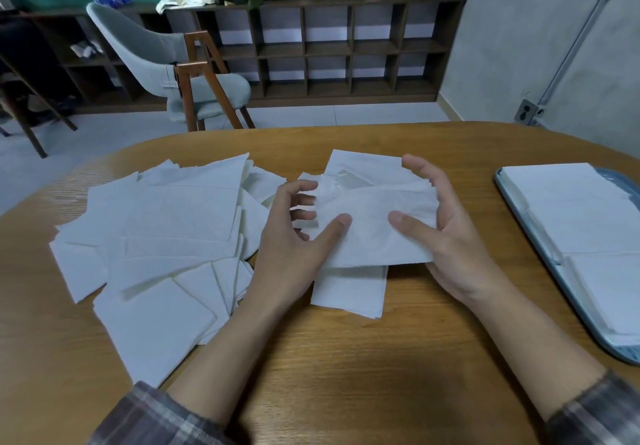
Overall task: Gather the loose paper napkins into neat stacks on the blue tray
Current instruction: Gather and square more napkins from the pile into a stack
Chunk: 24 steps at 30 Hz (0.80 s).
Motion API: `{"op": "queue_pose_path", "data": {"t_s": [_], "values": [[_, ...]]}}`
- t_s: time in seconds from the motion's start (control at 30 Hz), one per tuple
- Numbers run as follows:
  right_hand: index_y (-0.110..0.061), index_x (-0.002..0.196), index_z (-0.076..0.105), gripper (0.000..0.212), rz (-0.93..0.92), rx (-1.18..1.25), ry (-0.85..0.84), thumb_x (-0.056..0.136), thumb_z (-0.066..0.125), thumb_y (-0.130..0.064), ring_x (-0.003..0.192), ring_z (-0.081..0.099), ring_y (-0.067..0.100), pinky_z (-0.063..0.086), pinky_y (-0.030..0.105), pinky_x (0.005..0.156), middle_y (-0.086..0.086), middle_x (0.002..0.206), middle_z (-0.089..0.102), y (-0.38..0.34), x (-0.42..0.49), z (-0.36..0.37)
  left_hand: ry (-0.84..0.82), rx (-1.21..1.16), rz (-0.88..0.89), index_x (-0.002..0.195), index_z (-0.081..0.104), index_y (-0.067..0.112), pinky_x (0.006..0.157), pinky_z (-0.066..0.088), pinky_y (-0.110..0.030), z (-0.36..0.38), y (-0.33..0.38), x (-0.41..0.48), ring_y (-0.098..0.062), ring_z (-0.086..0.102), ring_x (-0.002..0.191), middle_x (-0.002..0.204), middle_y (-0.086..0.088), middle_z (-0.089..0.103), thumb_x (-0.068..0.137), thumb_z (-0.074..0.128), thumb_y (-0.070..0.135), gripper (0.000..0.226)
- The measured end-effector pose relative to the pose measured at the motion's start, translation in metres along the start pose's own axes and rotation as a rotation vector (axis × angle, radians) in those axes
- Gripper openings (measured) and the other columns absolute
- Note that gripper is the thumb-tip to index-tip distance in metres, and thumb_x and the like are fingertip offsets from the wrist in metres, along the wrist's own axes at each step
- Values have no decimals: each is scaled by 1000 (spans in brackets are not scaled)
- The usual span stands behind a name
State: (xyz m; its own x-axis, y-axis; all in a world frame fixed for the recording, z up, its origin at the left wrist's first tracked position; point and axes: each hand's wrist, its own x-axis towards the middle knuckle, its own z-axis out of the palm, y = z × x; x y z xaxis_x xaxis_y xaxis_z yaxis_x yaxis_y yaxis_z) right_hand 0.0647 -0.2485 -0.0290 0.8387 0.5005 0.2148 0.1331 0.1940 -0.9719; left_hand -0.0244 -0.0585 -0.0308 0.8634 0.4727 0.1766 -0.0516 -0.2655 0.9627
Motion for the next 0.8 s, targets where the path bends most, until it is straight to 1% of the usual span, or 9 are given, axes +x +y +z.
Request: {"op": "queue_pose_path", "data": {"t_s": [0.07,0.1,0.2,0.3,0.4,0.5,0.63,0.7,0.8], "values": [[-36,148,46,72,37,221,2,89,69,-2,130,64,29,58,45,102,9,145,62,-1,1,-3,-102,-125,-116,133,50,49,84,58,-23,-4,3,1,3,69,105,119,20,69,80,82,53,62],[-37,148,45,73,41,224,13,88,69,-4,128,65,31,58,47,101,10,143,63,0,2,-5,-156,-192,-170,134,50,50,83,60,-27,-5,5,2,-2,73,103,118,14,74,78,82,54,65],[-50,142,45,71,50,3,11,88,79,-19,127,66,29,58,51,99,4,140,65,4,3,-8,-161,-159,-110,136,52,44,66,55,-18,-5,9,-1,-2,75,83,98,9,80,88,82,34,58],[-43,138,58,58,119,125,-105,88,76,-18,120,68,22,60,35,86,1,138,65,-1,2,-13,-93,-53,-28,135,52,41,59,48,-9,-5,5,-1,6,68,74,96,13,76,94,79,26,51],[-22,111,83,27,154,115,-186,88,76,-9,112,71,15,59,24,83,0,122,75,-7,0,-15,-116,14,-5,135,50,46,61,46,-9,-6,0,1,8,64,73,96,15,73,96,77,30,50],[-17,107,83,23,61,-237,-65,91,75,-2,115,70,6,52,14,89,-8,117,79,-1,1,-16,-149,87,43,139,45,47,76,53,-16,-4,-8,3,5,68,91,106,17,73,98,74,33,52],[-24,106,83,31,-1,-439,154,94,71,1,111,66,-9,45,3,85,-23,110,77,2,4,-22,-75,505,111,148,38,41,94,50,-32,-10,-25,10,-8,55,118,126,14,56,98,71,38,60],[-25,104,83,32,-40,-473,235,93,70,1,111,64,-12,43,1,85,-24,109,77,4,4,-25,-77,616,88,145,43,38,89,50,-34,-12,-28,12,-11,58,111,116,12,60,96,72,36,57],[-26,103,83,32,-90,-471,320,93,69,1,110,65,-9,42,1,85,-22,107,78,5,4,-25,-40,576,78,132,60,33,79,53,-30,-11,-31,14,-4,62,89,93,14,66,92,76,30,43]]}}
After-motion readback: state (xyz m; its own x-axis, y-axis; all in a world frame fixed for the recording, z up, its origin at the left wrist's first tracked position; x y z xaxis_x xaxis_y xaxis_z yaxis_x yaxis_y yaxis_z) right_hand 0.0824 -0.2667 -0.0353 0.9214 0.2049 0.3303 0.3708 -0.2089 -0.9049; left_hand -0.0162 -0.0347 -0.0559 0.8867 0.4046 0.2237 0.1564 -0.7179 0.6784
